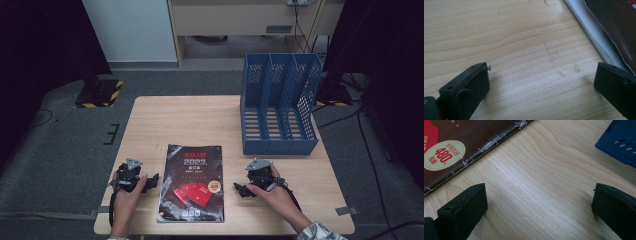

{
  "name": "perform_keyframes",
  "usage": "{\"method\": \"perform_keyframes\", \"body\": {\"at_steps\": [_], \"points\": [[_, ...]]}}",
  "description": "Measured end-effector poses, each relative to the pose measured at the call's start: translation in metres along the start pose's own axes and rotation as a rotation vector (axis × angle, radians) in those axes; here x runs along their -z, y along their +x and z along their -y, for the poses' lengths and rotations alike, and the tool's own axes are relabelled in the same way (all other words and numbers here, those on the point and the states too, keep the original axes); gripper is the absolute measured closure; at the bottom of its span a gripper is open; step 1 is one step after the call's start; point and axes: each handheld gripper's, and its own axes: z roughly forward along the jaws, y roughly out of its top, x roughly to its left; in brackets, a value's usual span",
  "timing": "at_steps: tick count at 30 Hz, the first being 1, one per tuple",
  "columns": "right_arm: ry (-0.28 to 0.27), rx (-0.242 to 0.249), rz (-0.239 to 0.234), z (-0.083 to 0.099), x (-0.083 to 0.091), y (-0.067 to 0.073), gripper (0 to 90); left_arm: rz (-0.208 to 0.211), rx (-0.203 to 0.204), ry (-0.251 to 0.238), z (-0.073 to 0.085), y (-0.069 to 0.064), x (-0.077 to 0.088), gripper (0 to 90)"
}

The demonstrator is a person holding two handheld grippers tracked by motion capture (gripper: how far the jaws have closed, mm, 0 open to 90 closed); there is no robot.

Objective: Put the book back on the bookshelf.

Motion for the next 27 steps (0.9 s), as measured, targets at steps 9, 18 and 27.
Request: {"method": "perform_keyframes", "body": {"at_steps": [9,18,27], "points": [[-0.009,0.004,-0.006,0.001,0.002,-0.002,4.7,-0.011,0.01,0.0,-0.001,-0.002,-0.001,0.0],[-0.055,0.012,-0.048,-0.005,0.013,0.003,35.8,0.01,0.051,-0.037,-0.005,-0.005,0.012,8.6],[-0.09,0.092,-0.143,-0.014,0.016,0.031,56.6,0.057,0.024,-0.064,-0.014,-0.035,0.028,11.5]]}}
